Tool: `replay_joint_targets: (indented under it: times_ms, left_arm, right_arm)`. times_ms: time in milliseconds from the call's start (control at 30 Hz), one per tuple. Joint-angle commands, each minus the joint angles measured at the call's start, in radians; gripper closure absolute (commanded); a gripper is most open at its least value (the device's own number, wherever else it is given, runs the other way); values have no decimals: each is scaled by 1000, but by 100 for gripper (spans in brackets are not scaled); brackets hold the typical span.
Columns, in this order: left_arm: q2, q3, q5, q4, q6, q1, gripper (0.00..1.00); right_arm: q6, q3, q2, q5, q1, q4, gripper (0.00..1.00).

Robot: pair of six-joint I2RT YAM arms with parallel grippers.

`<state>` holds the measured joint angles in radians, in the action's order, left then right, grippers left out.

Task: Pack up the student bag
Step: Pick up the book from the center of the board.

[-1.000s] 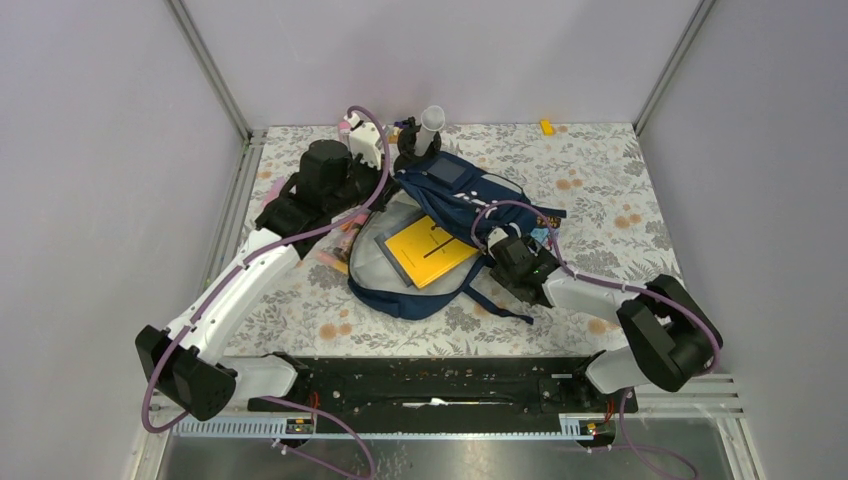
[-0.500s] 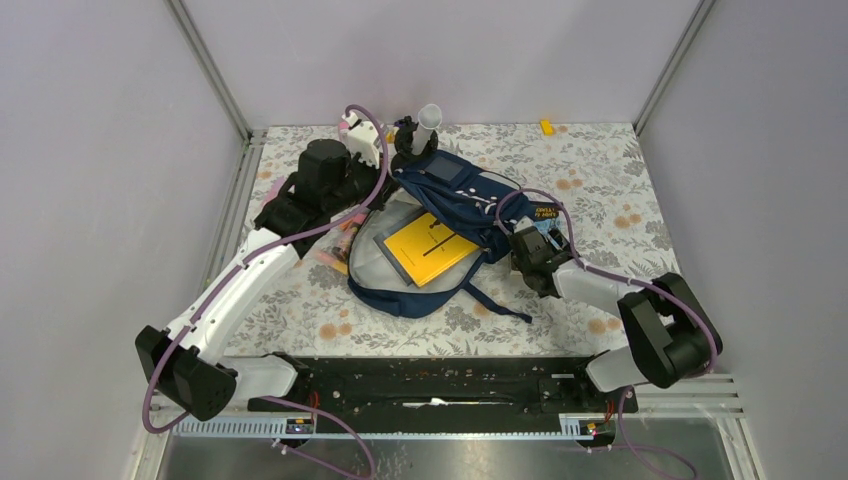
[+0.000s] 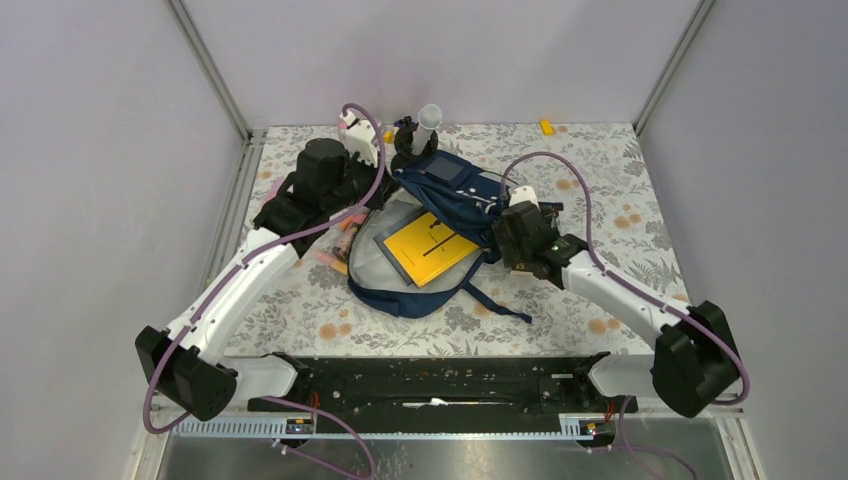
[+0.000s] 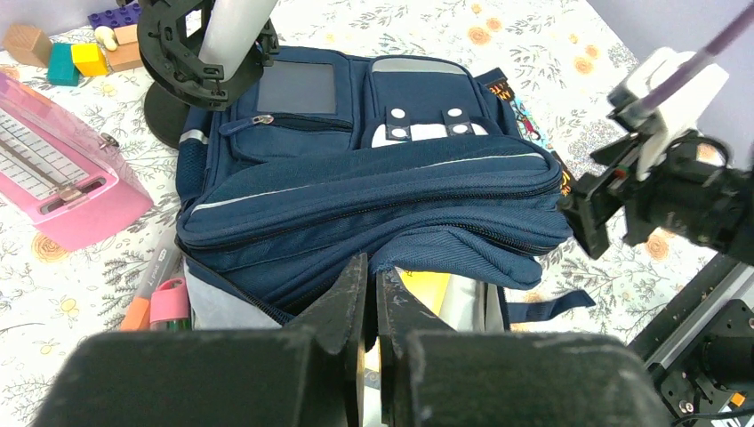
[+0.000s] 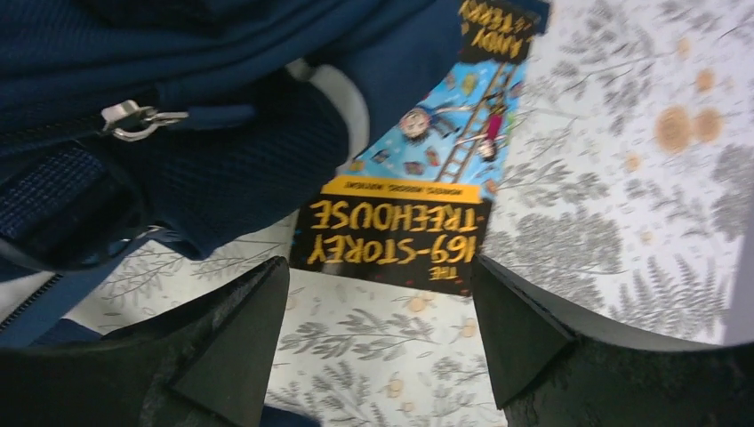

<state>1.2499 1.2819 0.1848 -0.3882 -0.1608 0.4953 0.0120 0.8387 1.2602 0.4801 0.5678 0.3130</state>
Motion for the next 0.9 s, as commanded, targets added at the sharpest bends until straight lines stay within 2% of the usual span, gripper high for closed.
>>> replay_joint_targets:
  times_ms: [0, 100, 233, 467, 867]
  left_arm:
    - [-46, 17, 12, 179, -31, -15, 100]
    - [-45, 18, 13, 180, -32, -17, 100]
    - [-46, 17, 24, 182, -40, -23, 100]
    - [-47, 14, 37, 191, -51, -28, 100]
    - [-41, 10, 54, 200, -64, -29, 100]
  right_arm:
    - [214, 18, 87, 24, 32, 73, 18]
    - [301, 15, 114, 0, 40, 73, 18]
    - [383, -3, 156, 42, 59, 51, 18]
    - [377, -27, 264, 79, 67, -70, 17]
    - [458, 78, 434, 276, 68, -7, 18]
